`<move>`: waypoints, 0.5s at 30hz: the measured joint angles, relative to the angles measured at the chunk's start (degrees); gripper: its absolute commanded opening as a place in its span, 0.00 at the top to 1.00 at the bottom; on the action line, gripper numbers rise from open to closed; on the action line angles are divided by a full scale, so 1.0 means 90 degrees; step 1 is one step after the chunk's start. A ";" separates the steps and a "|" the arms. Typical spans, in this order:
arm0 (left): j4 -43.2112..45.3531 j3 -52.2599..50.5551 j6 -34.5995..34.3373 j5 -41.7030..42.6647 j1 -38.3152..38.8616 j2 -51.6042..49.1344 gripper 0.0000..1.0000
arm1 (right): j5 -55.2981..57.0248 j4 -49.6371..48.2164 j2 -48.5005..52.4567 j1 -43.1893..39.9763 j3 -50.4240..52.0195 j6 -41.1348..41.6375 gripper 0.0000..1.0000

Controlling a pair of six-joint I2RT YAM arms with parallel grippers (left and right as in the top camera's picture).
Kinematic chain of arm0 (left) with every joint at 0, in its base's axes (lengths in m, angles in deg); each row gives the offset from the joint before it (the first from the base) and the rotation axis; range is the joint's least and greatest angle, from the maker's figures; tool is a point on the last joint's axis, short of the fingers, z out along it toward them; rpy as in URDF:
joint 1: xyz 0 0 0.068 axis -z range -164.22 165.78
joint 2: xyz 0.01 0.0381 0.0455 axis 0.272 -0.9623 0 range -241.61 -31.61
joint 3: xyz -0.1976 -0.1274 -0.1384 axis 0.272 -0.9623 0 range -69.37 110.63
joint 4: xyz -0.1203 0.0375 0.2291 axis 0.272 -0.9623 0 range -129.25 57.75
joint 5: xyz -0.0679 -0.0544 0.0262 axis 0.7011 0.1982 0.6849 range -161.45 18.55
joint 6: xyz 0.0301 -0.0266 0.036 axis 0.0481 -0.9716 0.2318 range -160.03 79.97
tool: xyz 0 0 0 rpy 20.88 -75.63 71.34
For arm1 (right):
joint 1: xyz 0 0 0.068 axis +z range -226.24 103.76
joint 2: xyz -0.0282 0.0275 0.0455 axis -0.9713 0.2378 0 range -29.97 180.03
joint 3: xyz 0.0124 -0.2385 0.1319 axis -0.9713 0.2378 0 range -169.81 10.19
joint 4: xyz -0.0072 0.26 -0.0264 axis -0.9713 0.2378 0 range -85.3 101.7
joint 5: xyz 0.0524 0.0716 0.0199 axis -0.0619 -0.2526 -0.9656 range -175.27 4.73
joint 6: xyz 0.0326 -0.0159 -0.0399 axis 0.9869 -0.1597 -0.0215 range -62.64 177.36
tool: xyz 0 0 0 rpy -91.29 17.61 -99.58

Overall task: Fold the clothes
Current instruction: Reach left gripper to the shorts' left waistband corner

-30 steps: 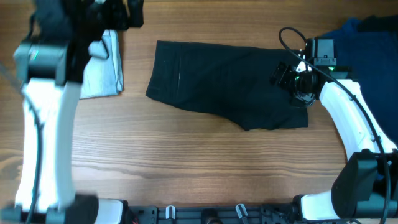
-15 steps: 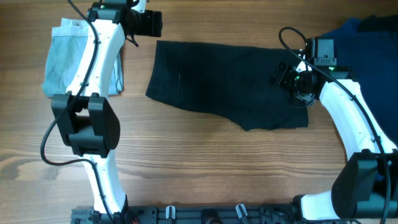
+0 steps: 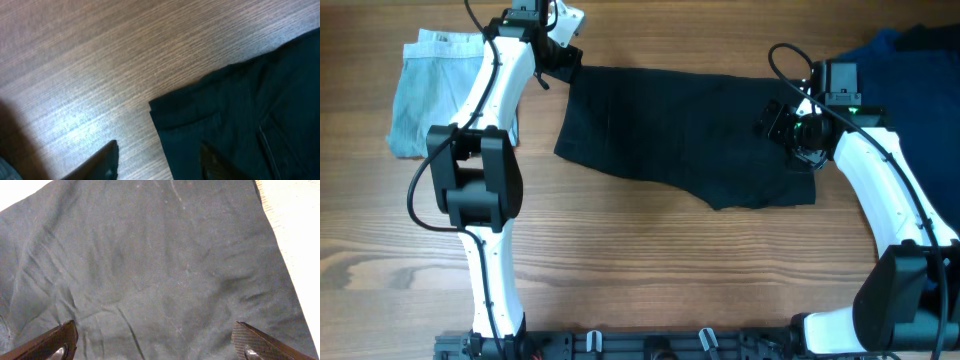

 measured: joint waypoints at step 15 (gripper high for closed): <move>0.0488 -0.0002 0.0202 0.0527 0.0000 -0.0653 0.26 | 0.0000 0.0000 0.0000 0.0000 0.0000 0.0000 0.01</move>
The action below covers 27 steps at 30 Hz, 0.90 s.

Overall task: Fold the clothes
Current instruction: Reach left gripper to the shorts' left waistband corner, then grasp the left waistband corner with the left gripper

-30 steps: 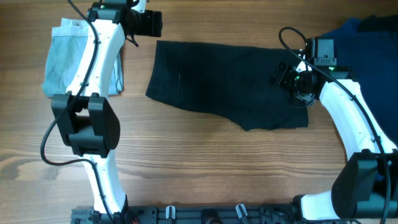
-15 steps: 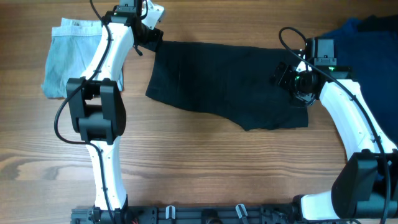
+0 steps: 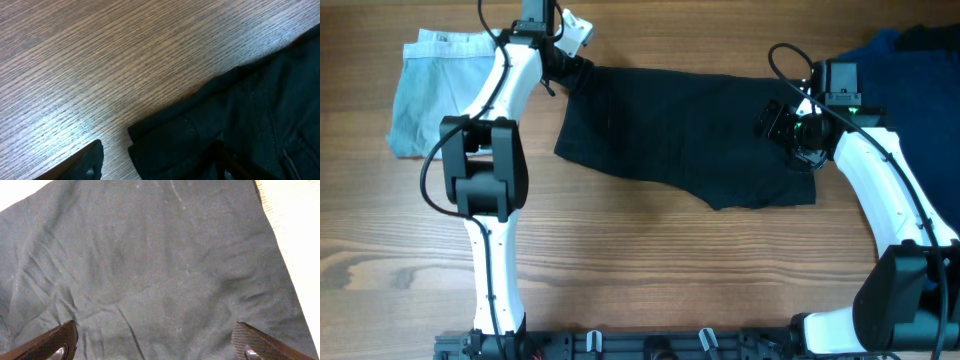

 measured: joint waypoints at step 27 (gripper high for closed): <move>-0.0840 0.0000 -0.0384 0.0163 0.0138 0.0277 0.87 | 0.0000 0.0000 0.0000 0.0000 0.0000 0.0000 0.01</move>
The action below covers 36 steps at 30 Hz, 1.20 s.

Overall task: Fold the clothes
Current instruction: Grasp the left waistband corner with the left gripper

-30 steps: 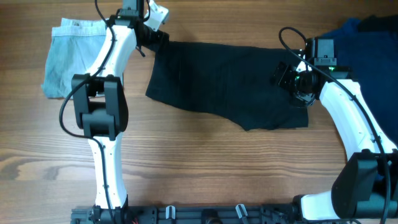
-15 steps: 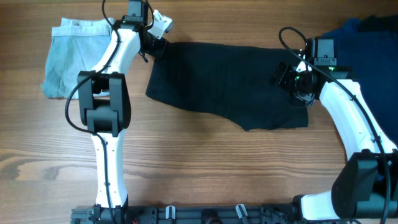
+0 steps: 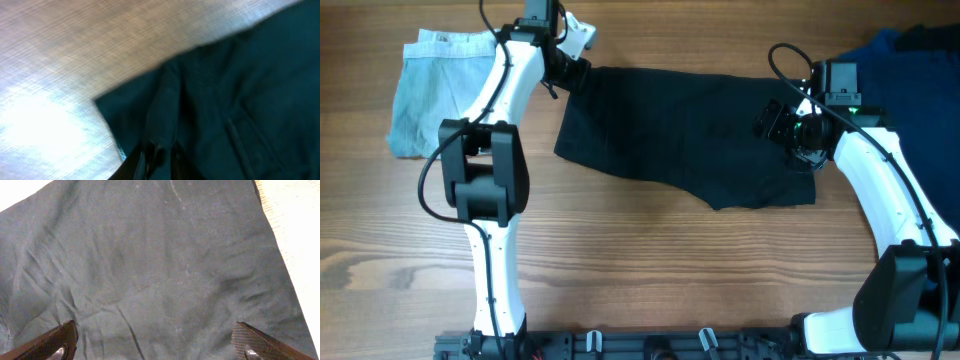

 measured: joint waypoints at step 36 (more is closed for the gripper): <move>0.0260 0.0000 -0.0085 -0.1197 0.0814 -0.0002 0.96 | 0.0000 0.0000 0.0000 0.0000 0.0000 0.0000 0.00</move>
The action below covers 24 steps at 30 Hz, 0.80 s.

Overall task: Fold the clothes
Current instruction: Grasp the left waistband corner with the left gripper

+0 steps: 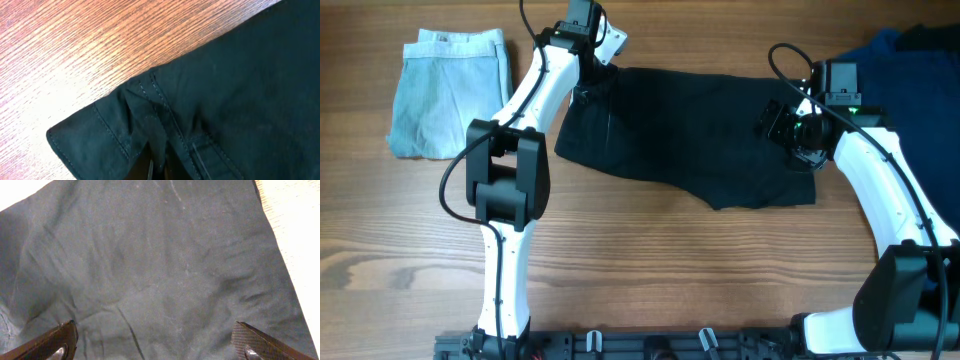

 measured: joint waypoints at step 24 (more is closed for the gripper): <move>-0.1426 -0.0333 -0.2040 -0.0160 0.0000 0.0580 0.96 | 0.0000 0.0000 0.0000 0.0000 0.0000 0.0000 0.00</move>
